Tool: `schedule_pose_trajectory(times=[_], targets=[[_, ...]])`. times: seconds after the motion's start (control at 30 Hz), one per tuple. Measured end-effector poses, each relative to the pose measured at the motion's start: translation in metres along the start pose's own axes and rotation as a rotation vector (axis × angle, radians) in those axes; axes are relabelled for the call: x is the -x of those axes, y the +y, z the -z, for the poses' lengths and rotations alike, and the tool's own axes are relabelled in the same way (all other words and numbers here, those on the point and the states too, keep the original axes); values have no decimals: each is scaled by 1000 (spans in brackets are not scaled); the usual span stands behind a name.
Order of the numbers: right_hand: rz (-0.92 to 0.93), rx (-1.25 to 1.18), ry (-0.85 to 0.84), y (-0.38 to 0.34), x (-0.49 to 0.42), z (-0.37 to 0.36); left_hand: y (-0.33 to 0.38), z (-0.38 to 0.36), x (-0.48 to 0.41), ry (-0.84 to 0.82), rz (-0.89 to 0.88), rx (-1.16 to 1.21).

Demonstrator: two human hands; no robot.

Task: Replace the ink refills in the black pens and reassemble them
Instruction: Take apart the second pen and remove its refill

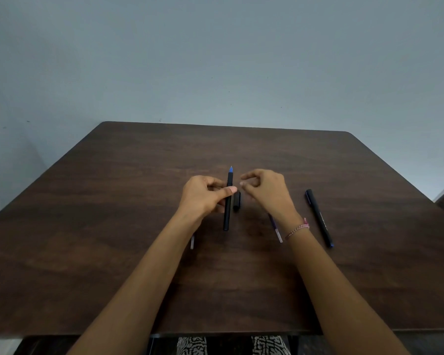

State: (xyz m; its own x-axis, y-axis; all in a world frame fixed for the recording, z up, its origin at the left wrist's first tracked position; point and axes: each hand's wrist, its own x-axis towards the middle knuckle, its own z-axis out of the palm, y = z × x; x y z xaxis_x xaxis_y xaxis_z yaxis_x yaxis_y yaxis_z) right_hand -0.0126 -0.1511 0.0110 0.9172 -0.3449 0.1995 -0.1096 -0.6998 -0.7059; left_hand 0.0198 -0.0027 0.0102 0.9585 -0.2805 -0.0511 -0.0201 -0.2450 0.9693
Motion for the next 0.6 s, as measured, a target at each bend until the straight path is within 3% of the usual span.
schedule_pose_trajectory(times=[0.1,0.2,0.6], targets=[[-57,-249,71,0,0,6,1,-1,1,7,-1,0],[-158,-440,3,-6,1,4,3,-4,4,0,-20,-50],[-268,-678,-113,-10,1,1,2,-11,10,-7,-26,-23]])
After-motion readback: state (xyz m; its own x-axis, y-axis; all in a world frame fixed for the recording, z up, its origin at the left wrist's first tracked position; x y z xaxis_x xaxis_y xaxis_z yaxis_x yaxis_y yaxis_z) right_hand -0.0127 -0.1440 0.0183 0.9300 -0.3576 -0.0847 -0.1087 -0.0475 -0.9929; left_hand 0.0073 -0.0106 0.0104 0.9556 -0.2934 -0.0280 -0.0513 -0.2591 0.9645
